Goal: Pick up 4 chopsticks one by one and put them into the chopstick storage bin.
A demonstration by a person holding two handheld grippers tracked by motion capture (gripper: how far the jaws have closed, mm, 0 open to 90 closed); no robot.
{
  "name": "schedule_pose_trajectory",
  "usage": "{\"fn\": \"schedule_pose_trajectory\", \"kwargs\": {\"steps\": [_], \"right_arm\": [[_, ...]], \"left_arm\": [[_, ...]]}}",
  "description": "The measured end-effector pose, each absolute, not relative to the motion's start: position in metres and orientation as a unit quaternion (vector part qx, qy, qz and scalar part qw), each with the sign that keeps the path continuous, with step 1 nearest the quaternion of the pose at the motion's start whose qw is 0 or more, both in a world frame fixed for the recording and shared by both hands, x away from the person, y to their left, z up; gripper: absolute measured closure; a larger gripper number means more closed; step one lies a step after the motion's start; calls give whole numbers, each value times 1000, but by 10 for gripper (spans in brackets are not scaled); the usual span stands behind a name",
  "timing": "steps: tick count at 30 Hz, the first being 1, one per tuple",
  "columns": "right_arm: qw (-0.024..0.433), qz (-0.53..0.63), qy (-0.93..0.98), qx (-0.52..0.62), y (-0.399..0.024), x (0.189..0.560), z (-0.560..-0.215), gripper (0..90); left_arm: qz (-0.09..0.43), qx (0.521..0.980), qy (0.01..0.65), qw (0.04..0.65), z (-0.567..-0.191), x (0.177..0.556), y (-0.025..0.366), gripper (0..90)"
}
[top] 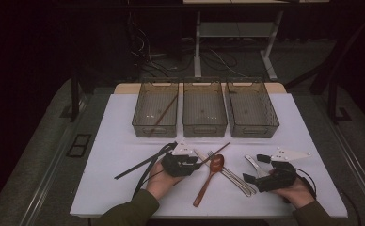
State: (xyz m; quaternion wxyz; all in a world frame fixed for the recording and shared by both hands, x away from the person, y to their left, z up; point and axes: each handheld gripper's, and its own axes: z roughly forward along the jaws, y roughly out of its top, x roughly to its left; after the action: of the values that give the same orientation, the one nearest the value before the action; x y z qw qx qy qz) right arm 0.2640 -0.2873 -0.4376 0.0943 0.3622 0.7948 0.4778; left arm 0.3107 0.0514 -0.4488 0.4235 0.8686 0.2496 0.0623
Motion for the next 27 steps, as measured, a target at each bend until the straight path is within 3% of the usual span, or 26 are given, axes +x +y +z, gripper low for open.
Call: {"fn": "schedule_pose_trajectory", "kwargs": {"steps": [27], "right_arm": [[96, 476, 796, 361, -287, 264, -438, 10]], "left_arm": [[72, 878, 263, 395, -453, 310, 44, 827]]}}
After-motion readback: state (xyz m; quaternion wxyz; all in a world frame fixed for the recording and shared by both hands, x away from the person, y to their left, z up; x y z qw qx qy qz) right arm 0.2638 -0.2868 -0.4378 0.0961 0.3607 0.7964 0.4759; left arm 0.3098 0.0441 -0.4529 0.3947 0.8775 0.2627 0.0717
